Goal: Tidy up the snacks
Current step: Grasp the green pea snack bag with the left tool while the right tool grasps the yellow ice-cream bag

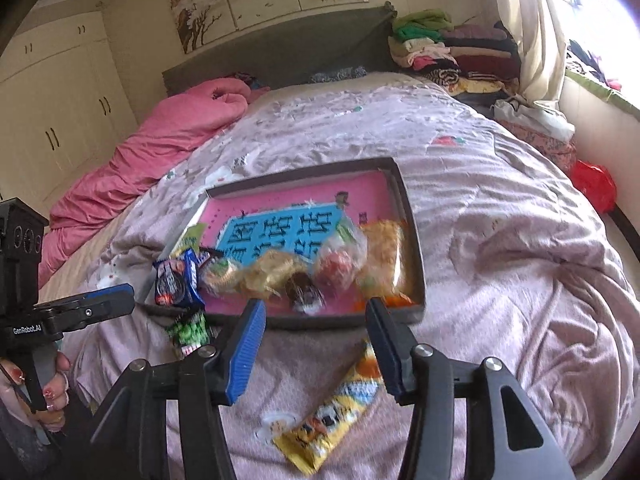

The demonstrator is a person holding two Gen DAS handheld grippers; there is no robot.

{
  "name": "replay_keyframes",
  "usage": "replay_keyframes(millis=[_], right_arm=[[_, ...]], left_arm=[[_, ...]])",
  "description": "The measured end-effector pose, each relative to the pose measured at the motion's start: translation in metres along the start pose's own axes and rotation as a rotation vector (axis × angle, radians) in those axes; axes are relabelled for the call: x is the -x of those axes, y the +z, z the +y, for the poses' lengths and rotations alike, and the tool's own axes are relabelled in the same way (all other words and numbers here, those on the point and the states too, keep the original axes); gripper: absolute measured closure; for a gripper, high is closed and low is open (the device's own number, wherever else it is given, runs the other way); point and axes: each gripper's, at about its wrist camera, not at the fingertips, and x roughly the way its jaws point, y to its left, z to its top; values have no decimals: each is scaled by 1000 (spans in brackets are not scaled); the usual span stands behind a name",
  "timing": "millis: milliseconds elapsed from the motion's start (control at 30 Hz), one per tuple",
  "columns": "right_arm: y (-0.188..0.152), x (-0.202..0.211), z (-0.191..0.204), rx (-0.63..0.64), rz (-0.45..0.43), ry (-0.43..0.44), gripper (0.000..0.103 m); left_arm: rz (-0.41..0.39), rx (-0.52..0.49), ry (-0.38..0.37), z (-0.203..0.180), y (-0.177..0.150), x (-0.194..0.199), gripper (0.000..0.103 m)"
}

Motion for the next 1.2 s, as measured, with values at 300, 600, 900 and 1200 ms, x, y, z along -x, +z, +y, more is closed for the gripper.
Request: replay_keyframes(millis=[300, 600, 900, 1200], right_arm=[[-21, 8, -10, -35, 50, -16, 51], [-38, -7, -19, -101, 147, 6, 51], [-47, -34, -36, -207, 208, 46, 56], [-47, -47, -28, -161, 214, 96, 73]], left_arm=[[70, -38, -13, -18, -16, -17, 27], [129, -47, 2, -19, -26, -38, 27], [151, -47, 1, -25, -27, -57, 27], [151, -36, 13, -33, -25, -71, 27]])
